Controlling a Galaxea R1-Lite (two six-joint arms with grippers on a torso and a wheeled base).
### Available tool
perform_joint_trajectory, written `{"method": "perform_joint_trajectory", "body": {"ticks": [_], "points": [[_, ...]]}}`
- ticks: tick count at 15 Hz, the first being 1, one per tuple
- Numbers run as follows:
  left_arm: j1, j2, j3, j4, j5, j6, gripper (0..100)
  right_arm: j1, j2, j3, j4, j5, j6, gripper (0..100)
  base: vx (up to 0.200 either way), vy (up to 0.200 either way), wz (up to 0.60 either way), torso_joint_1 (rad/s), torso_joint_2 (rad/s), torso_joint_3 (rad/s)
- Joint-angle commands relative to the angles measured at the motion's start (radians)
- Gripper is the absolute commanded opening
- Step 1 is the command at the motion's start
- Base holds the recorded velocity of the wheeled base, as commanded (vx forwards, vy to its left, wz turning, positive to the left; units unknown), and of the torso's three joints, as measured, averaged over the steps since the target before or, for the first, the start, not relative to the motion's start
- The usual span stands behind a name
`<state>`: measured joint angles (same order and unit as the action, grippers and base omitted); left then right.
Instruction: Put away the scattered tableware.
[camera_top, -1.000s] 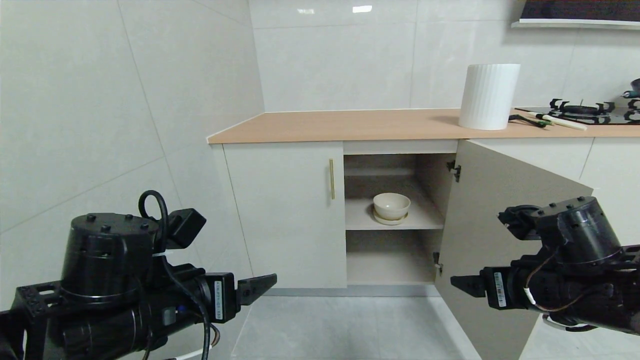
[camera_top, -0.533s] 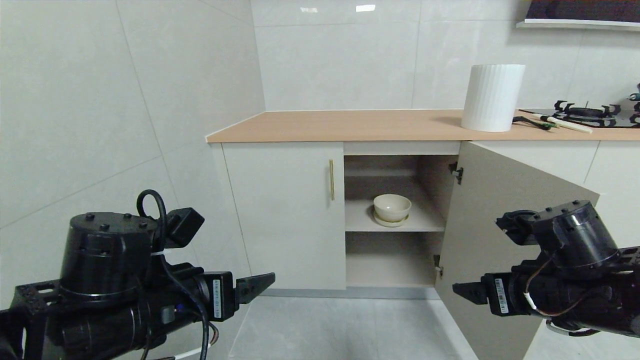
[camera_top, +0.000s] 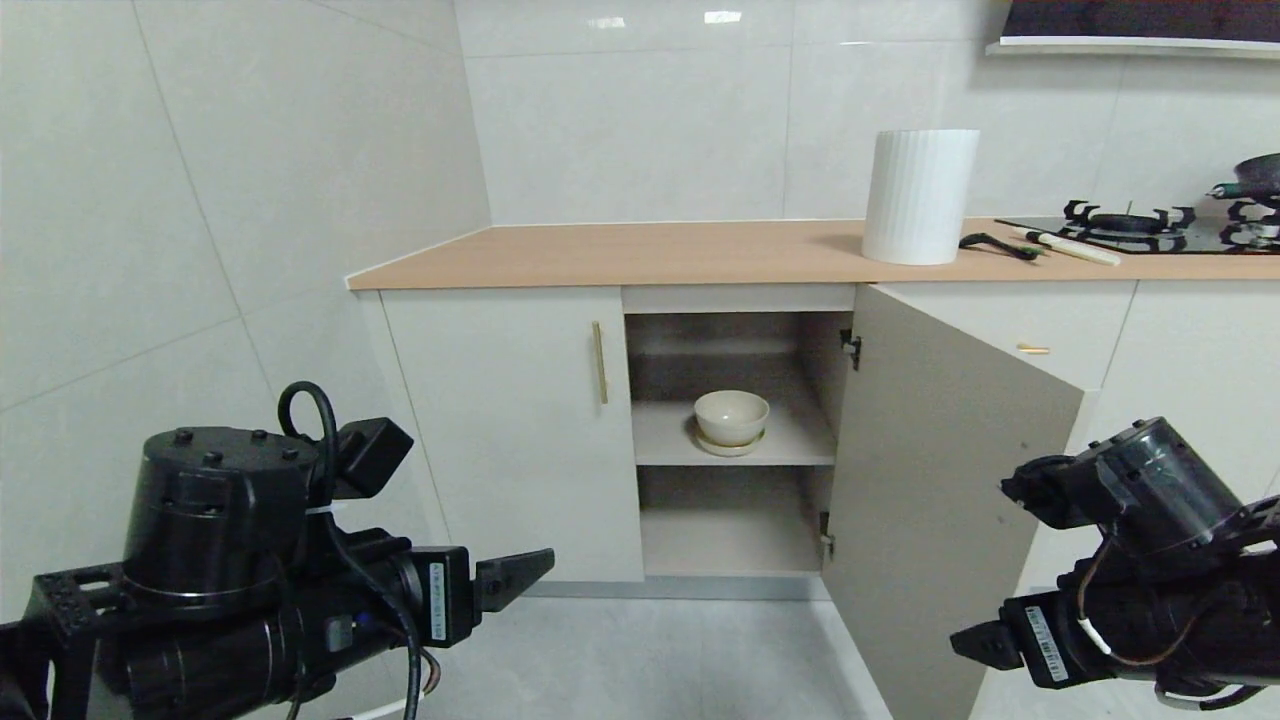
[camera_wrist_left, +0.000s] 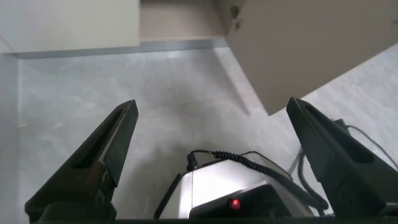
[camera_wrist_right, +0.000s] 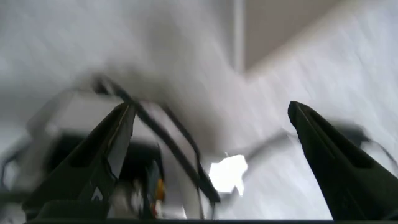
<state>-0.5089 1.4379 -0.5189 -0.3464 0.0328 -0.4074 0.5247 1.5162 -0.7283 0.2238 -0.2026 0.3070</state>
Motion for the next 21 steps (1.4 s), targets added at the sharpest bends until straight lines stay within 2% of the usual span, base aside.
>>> {"method": "perform_joint_trajectory", "body": {"ticks": [1, 2, 4, 5, 6, 9, 11, 14, 15, 19, 21], "points": [[0.000, 0.003, 0.000, 0.000, -0.001, -0.001, 100, -0.015, -0.011, -0.037, 0.038, -0.001, 0.000, 100, 0.000, 0.000, 0.00, 0.000, 0.00, 0.000], [0.000, 0.001, 0.000, 0.000, -0.001, -0.001, 100, -0.055, -0.007, -0.056, 0.058, -0.008, -0.002, 100, 0.000, 0.000, 0.00, 0.000, 0.00, 0.000], [0.000, 0.001, 0.000, 0.000, -0.001, -0.001, 100, -0.215, 0.009, -0.088, 0.058, -0.043, -0.068, 100, 0.000, 0.000, 0.00, 0.000, 0.00, 0.000], [0.000, 0.001, 0.000, 0.000, -0.001, -0.001, 100, -0.259, 0.015, -0.095, 0.057, -0.044, -0.088, 100, 0.000, 0.000, 0.00, 0.000, 0.00, 0.000], [0.000, 0.003, 0.000, 0.000, -0.001, -0.001, 100, -0.374, 0.035, -0.123, 0.054, -0.041, -0.124, 100, 0.000, 0.000, 0.00, 0.000, 0.00, 0.000], [0.000, 0.003, 0.000, 0.000, -0.002, -0.001, 100, -0.535, 0.111, -0.186, 0.048, -0.034, -0.158, 100, 0.000, 0.000, 0.00, 0.000, 0.00, 0.000], [0.000, 0.004, 0.000, 0.000, -0.002, -0.001, 100, -0.578, 0.153, -0.197, 0.012, -0.034, -0.163, 100, 0.000, 0.000, 0.00, 0.000, 0.00, 0.000], [0.000, 0.003, 0.002, 0.000, -0.002, -0.001, 100, -0.594, 0.203, -0.197, -0.063, -0.035, -0.158, 100, 0.000, 0.000, 0.00, 0.000, 0.00, 0.000], [0.000, 0.001, 0.000, 0.000, -0.002, -0.001, 100, -0.595, 0.239, -0.197, -0.146, -0.040, -0.149, 100, 0.000, 0.000, 0.00, 0.000, 0.00, 0.000], [0.000, -0.002, 0.000, 0.000, -0.002, -0.001, 100, -0.592, 0.318, -0.195, -0.347, -0.037, -0.025, 100, 0.000, 0.000, 0.00, 0.000, 0.00, 0.000], [0.000, -0.002, 0.000, 0.000, -0.002, -0.002, 100, -0.588, 0.331, -0.194, -0.376, -0.035, -0.003, 100, 0.000, 0.000, 0.00, 0.000, 0.00, 0.000]]}}
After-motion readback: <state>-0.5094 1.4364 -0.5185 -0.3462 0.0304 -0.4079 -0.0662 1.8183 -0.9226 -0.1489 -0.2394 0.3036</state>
